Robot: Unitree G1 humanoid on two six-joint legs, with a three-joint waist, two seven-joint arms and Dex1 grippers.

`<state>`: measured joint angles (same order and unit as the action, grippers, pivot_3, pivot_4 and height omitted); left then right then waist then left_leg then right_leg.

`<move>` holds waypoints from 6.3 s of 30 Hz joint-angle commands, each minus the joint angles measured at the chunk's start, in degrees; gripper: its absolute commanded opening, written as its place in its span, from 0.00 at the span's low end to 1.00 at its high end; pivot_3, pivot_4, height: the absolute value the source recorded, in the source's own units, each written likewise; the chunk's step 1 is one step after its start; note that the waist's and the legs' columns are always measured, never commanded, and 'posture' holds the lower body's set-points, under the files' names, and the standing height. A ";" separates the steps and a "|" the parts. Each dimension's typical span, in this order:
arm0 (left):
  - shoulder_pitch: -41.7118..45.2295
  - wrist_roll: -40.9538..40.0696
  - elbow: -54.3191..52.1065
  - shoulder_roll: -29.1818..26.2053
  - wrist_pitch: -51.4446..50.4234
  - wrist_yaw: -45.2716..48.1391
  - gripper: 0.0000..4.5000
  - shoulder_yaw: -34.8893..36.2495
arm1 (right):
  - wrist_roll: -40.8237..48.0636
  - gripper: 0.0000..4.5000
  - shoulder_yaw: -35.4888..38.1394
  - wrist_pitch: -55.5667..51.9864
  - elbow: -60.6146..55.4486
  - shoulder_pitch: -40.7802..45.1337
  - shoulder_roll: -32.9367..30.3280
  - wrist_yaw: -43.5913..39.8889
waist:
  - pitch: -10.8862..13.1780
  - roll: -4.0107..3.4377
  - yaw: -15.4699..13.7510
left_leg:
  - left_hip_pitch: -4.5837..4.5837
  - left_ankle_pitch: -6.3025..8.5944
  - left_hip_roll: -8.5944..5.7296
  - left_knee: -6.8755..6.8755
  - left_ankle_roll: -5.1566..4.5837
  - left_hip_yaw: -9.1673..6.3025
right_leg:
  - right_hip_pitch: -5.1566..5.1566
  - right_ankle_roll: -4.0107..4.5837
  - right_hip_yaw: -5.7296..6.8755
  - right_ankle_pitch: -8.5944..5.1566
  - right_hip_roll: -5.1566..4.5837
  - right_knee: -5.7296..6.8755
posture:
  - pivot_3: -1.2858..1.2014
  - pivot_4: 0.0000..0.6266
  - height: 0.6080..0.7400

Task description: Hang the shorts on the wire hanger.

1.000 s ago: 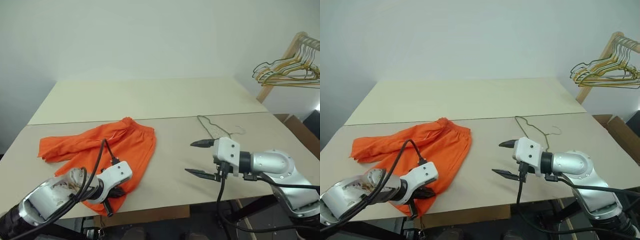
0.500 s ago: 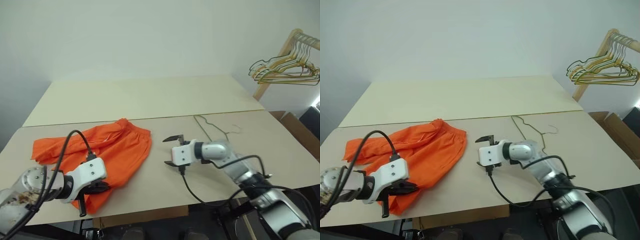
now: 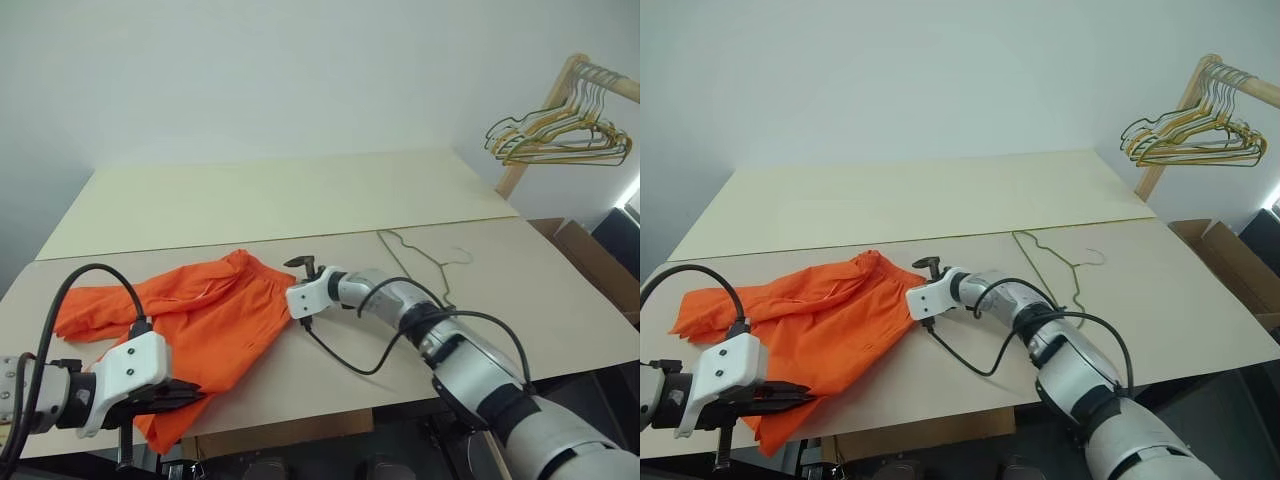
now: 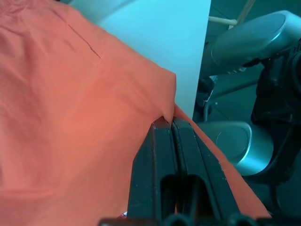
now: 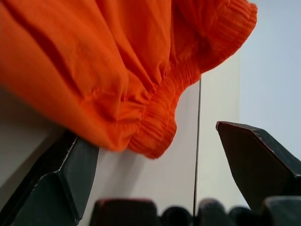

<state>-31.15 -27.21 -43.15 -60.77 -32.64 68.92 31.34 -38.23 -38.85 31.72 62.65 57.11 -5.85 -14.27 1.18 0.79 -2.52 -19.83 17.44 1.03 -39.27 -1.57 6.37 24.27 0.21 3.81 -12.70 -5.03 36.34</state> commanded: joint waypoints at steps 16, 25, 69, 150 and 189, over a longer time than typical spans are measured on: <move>0.05 2.74 -0.16 0.79 2.72 1.25 0.00 -1.01 | -1.70 0.02 0.09 10.04 4.19 2.40 -3.27 1.71 | -0.02 0.03 -0.07 | 0.12 -0.05 0.08 0.28 -0.02 -0.19 | 0.01 0.08 -0.09 -0.04 -0.02 -0.02 | 0.62 0.00 1.00; 3.95 9.72 7.29 -2.48 10.08 2.00 0.00 -7.85 | -4.58 0.02 2.07 1.32 4.60 6.61 -7.99 12.66 | 0.00 0.01 0.28 | 0.11 -0.05 0.12 0.28 -0.02 -0.17 | 0.09 0.13 -0.11 -0.06 -0.02 0.07 | 0.60 0.00 1.00; 121.94 55.22 112.26 19.52 41.97 -70.73 0.00 -46.79 | 26.09 0.02 27.19 -17.18 3.27 28.21 -13.28 22.25 | 0.36 0.49 0.12 | -1.61 -0.36 -0.05 -0.39 -0.13 0.06 | 1.63 0.33 0.12 0.53 0.03 0.68 | 0.57 0.00 1.00; 36.29 -15.04 9.07 6.67 -3.56 -11.08 1.00 -13.08 | 60.87 0.99 35.45 -88.09 -60.38 -34.33 -42.69 -10.58 | 0.29 0.45 2.08 | 0.23 0.10 -0.02 -0.04 -1.01 0.29 | -0.10 -0.09 -0.70 0.46 -0.26 -0.22 | 0.53 0.00 1.00; 36.88 -11.74 10.04 6.09 0.46 -10.36 1.00 -16.84 | 48.43 0.00 53.37 -104.86 -40.69 -17.15 -28.44 -1.43 | -0.44 0.78 2.00 | -0.14 0.15 -0.09 -0.05 -1.06 0.13 | -0.10 -0.27 -0.35 0.36 -0.38 -0.49 | 0.53 0.00 1.00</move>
<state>4.12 -39.23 -33.45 -54.74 -32.88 59.23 14.43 11.05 11.14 -74.81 26.72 39.31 -34.09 -18.80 0.74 1.58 -0.51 -20.04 17.59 0.92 -39.32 -2.64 6.48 24.22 -0.06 3.49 -12.35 -5.43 35.84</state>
